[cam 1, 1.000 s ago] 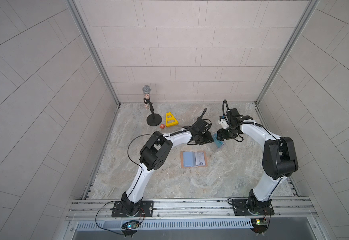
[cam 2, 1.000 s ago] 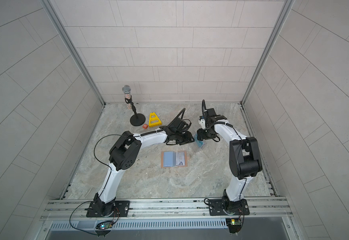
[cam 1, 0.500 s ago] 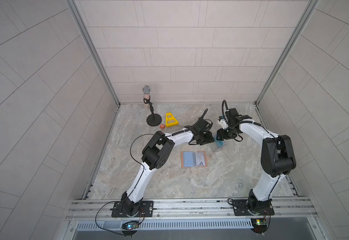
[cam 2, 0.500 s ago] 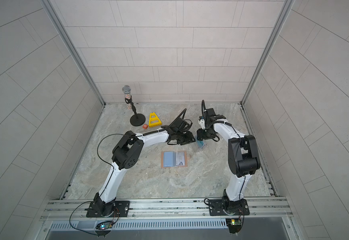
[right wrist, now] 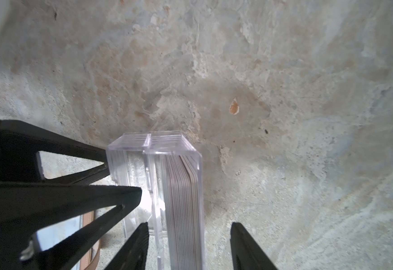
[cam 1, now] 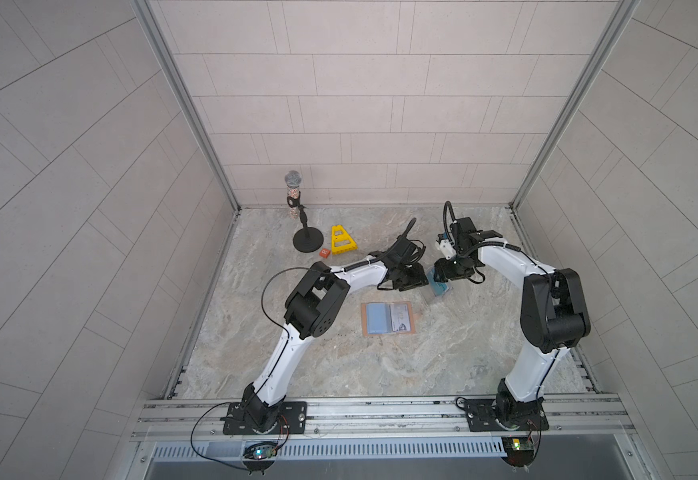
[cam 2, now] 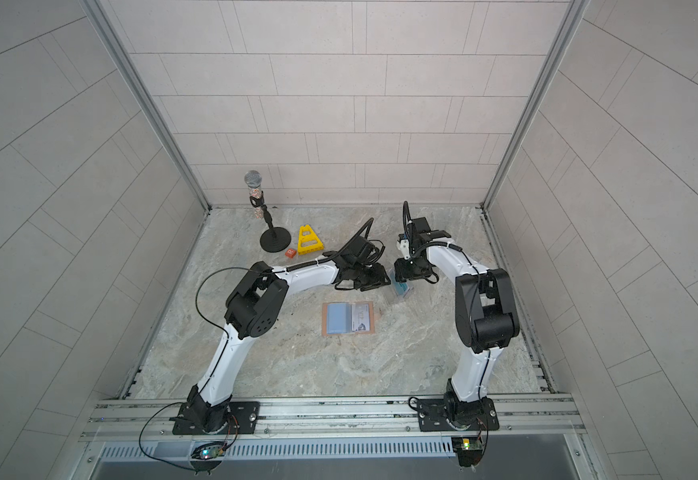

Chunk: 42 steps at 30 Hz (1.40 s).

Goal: Insert credit cards into a card holder
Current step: Pick up the credit card from the storage box.

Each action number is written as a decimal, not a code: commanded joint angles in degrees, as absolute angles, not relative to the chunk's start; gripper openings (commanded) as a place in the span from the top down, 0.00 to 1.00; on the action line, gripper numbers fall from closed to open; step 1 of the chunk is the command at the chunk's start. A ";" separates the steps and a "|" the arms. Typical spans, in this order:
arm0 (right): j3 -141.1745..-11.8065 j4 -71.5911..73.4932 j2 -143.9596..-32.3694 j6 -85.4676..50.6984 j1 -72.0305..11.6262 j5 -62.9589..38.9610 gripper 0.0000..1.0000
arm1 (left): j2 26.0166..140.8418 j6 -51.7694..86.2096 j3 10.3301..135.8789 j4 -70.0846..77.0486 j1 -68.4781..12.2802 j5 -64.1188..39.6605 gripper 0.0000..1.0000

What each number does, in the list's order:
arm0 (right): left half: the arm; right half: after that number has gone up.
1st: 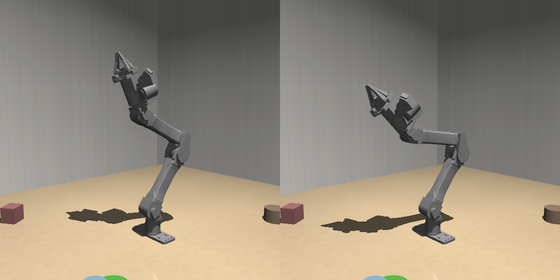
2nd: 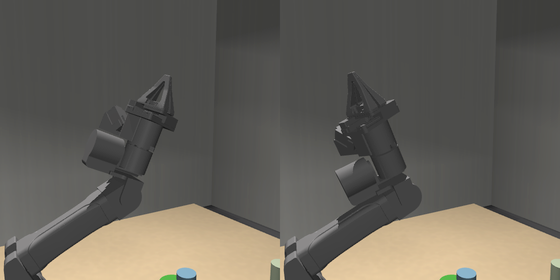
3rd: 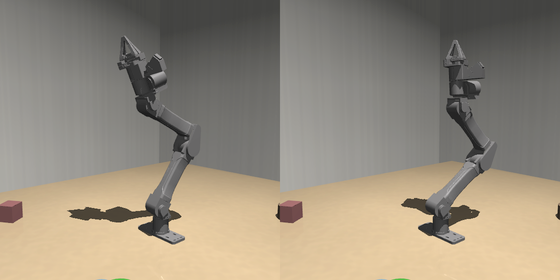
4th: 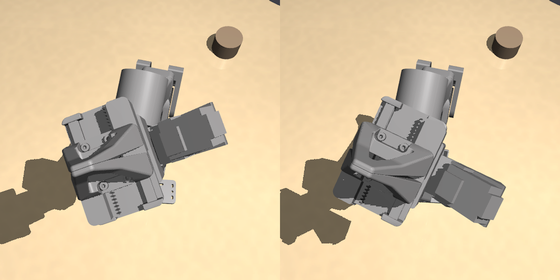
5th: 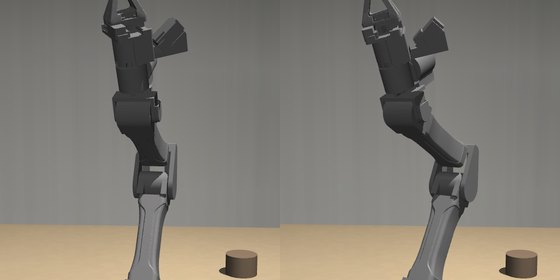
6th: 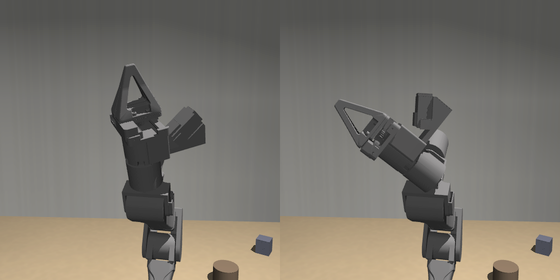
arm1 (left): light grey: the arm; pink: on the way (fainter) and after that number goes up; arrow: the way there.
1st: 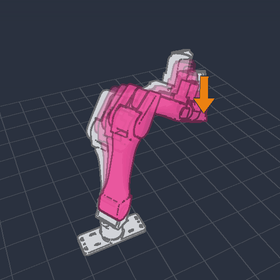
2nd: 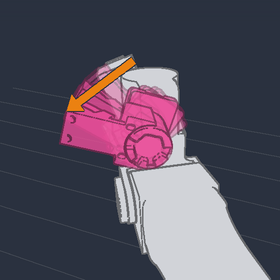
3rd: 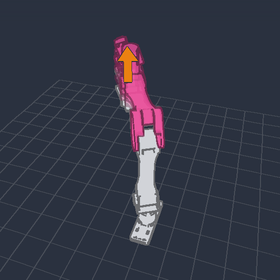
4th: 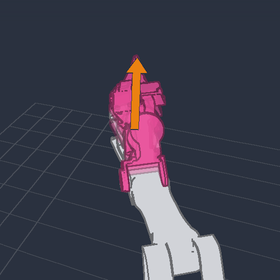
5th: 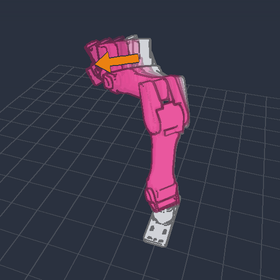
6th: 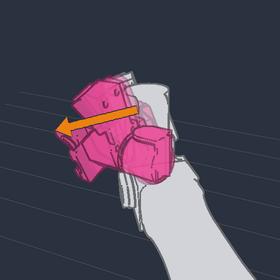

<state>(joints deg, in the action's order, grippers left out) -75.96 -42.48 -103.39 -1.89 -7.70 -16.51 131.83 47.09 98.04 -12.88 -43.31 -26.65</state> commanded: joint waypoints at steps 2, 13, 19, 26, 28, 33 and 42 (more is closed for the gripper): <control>-76.64 -43.59 -103.11 -1.18 -7.38 -15.13 0.44 | 133.50 46.76 99.29 -14.11 -43.72 -26.89 0.47; -76.43 -42.63 -103.45 -2.33 -6.86 -13.86 0.49 | 133.62 46.76 98.81 -14.68 -43.73 -26.35 0.47; -76.73 -42.85 -104.96 -2.05 -6.77 -15.09 0.49 | 133.60 46.93 98.25 -14.46 -43.75 -26.37 0.47; -76.82 -43.06 -104.96 -1.94 -6.79 -13.68 0.48 | 133.60 46.85 98.09 -14.49 -43.74 -26.45 0.47; -76.95 -43.15 -104.73 -2.05 -6.76 -13.00 0.49 | 133.59 46.76 97.99 -14.58 -43.65 -26.46 0.47; -77.56 -43.80 -104.41 -2.05 -6.82 -12.48 0.55 | 133.51 46.77 97.89 -14.55 -43.75 -26.34 0.47; -78.57 -45.30 -103.15 -1.99 -6.77 -10.99 0.58 | 133.62 46.32 97.62 -15.01 -43.75 -26.35 0.48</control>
